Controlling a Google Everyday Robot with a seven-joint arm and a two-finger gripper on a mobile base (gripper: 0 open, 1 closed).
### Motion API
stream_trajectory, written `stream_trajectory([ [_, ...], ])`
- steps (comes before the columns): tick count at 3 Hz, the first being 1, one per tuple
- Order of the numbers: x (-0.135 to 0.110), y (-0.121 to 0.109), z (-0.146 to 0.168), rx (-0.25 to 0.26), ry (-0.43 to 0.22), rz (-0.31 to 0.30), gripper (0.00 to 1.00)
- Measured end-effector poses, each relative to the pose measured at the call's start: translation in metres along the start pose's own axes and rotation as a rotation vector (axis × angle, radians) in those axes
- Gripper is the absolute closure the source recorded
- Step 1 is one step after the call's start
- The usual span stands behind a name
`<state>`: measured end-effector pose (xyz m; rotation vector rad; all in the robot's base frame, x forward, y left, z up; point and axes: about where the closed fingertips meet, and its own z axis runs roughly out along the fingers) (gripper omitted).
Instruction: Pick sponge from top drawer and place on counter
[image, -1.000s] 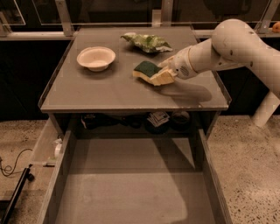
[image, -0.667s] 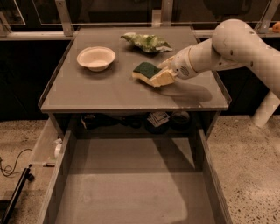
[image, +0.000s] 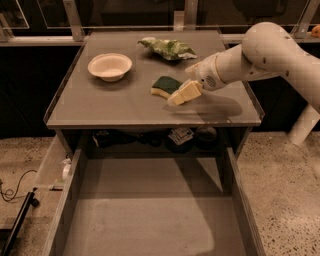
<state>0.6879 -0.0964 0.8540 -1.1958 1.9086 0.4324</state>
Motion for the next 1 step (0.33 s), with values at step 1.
stream_trajectory([
  [1,0.0000,0.0000,0.0000,0.000,0.000,0.000,0.00],
])
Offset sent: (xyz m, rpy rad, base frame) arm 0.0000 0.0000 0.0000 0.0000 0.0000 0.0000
